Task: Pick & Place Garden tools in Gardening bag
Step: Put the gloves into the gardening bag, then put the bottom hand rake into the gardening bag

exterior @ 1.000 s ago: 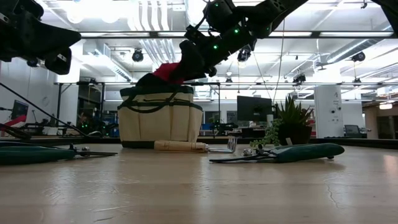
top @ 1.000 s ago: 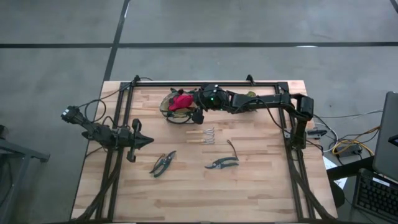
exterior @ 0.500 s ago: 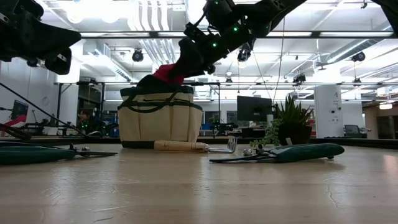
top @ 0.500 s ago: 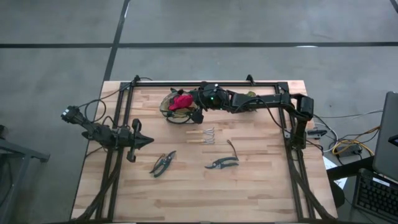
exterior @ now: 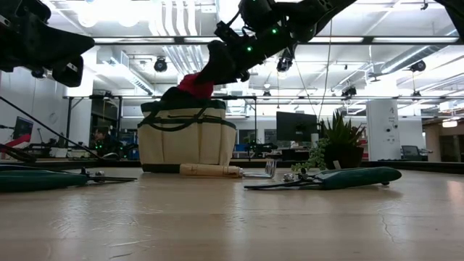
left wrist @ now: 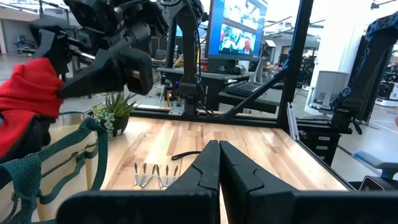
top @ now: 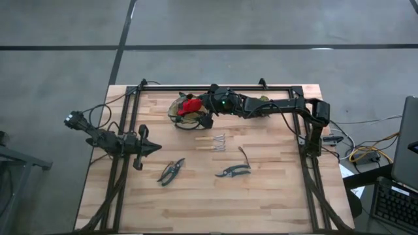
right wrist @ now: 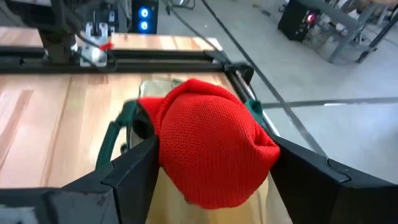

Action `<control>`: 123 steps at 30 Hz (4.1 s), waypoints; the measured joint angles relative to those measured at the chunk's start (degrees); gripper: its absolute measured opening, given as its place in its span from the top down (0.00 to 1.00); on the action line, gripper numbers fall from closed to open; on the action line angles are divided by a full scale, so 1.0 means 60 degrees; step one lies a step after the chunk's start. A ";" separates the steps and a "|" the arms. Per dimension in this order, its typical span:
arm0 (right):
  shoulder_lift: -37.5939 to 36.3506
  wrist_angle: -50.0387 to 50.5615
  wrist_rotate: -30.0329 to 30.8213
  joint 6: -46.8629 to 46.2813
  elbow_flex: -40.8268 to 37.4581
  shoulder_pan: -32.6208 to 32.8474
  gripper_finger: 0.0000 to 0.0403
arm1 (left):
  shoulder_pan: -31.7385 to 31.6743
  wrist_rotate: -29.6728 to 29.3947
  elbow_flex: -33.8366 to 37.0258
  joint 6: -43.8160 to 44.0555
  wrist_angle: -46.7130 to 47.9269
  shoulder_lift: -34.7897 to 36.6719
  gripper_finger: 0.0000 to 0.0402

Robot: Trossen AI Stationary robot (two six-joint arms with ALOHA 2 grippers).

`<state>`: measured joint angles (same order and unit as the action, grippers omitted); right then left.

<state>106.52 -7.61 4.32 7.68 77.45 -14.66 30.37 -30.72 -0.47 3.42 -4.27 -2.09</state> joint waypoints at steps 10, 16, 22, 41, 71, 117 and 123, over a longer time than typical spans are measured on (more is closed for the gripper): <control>-0.0197 -0.0341 0.0034 -0.0080 0.0004 -0.0005 0.34 | -0.0002 0.0000 0.0000 0.0000 0.0001 0.0003 0.99; -0.0200 -0.0345 0.0051 -0.0049 0.0004 -0.0007 0.33 | -0.0002 0.0002 0.0000 0.0003 0.0002 0.0000 0.99; -0.0211 -0.0423 0.0047 -0.0040 0.0004 -0.0004 0.26 | -0.0003 0.0004 0.0001 0.0001 0.0003 0.0003 0.99; -0.0563 0.1355 0.0552 -0.0299 0.0004 -0.0106 0.16 | -0.0003 0.0004 0.0001 0.0003 0.0000 0.0001 0.99; -0.0320 0.2873 -0.0304 -0.1077 0.0007 -0.0441 0.97 | -0.0003 0.0004 0.0000 0.0000 0.0003 0.0003 0.99; -0.0131 0.4578 -0.0736 -0.0338 0.1388 0.0403 0.98 | -0.0003 0.0003 0.0001 0.0003 -0.0011 0.0001 0.99; -0.0240 0.5538 -0.0748 0.0007 0.1384 0.1241 0.98 | -0.0002 0.0002 0.0000 0.0004 -0.0008 0.0001 0.99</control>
<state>105.08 25.62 -0.17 7.73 85.76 -7.21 30.36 -30.71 -0.47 3.44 -4.32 -2.08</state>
